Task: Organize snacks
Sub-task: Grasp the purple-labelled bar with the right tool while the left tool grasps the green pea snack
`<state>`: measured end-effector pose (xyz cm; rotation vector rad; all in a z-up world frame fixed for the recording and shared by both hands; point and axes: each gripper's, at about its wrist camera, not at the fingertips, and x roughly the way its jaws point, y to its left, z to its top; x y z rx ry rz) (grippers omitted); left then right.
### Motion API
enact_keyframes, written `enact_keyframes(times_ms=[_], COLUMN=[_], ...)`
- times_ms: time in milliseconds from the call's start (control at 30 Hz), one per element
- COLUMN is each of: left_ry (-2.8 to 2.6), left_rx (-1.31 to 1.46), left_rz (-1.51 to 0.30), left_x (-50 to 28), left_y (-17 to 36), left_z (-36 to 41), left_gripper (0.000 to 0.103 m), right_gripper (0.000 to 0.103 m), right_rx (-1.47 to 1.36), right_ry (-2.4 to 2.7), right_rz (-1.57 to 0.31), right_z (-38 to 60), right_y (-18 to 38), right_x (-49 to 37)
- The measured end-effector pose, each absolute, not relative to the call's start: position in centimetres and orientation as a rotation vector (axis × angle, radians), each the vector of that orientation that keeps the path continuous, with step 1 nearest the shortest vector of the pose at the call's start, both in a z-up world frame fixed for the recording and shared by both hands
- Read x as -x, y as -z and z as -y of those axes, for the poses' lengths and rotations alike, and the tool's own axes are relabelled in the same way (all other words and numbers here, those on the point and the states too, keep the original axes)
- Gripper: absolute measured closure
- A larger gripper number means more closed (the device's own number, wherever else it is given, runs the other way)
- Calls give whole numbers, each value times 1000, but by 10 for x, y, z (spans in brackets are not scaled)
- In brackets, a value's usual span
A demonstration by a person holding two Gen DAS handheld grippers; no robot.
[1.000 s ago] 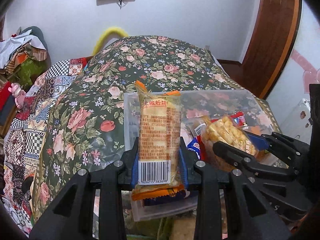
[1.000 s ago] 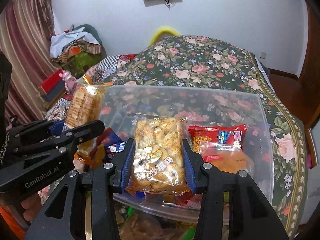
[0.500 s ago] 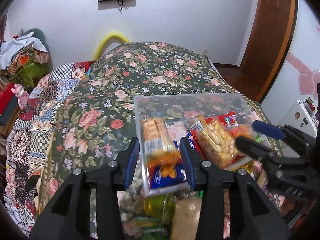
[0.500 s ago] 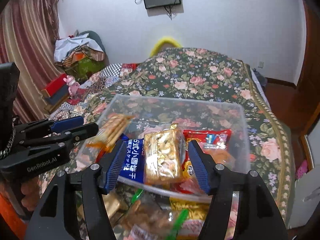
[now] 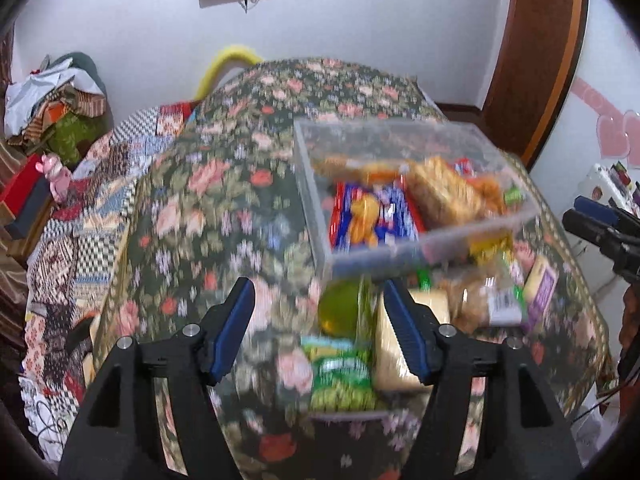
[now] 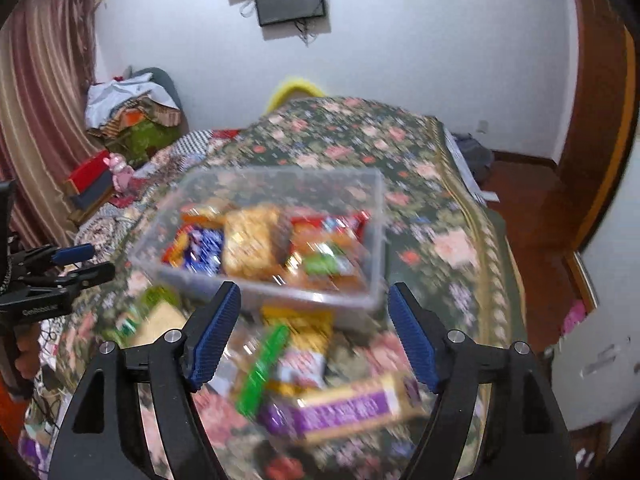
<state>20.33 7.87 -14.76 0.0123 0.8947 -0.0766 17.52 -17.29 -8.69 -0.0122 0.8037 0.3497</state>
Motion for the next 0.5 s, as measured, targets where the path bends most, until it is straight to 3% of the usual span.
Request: enact_keyframes(times_ms=[100,500], left_ry=[84,82], left_rx=[-18,16], left_rz=[-942,-1025], left_x=[-193,-174], left_y=[165,205], left_z=[-80,-90], left_gripper=[36,36], right_gripper=[24,24], right_rx=[-17,-145], right_ry=[-326,-294], right_rz=[-853,-1016], right_z=[186,205], right_y=[102,154], right_x=[-165,-149])
